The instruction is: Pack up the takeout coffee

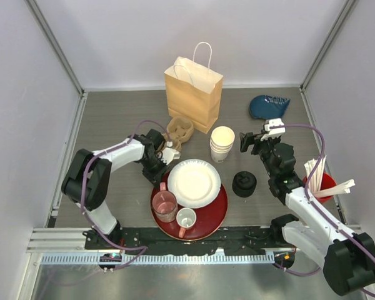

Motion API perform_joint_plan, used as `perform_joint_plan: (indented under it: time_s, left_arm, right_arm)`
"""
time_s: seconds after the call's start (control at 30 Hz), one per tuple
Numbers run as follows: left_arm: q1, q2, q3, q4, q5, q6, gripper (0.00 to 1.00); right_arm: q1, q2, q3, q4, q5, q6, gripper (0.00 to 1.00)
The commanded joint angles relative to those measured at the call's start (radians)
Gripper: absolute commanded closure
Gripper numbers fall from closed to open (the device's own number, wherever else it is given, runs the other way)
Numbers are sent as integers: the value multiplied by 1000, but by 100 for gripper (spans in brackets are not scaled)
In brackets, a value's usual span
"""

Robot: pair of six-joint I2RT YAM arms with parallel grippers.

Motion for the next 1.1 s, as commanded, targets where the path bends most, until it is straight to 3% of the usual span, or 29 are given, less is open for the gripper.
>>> perform_joint_plan:
  time_s: [0.0, 0.13, 0.47, 0.77, 1.07]
  left_arm:
    - [-9, -47, -62, -33, -69, 87, 100]
    - [9, -83, -91, -44, -136, 130, 100]
    - [233, -122, -80, -61, -251, 243, 100]
    - [313, -237, -162, -21, -368, 408, 100]
    - [373, -248, -85, -7, -386, 468, 100]
  right_arm:
    - [6, -28, 15, 48, 19, -10, 12]
    - [6, -36, 19, 45, 23, -10, 12]
    - [6, -54, 3, 59, 12, -9, 12]
    - [6, -60, -11, 88, -5, -9, 11]
    - [6, -71, -14, 101, -8, -10, 12]
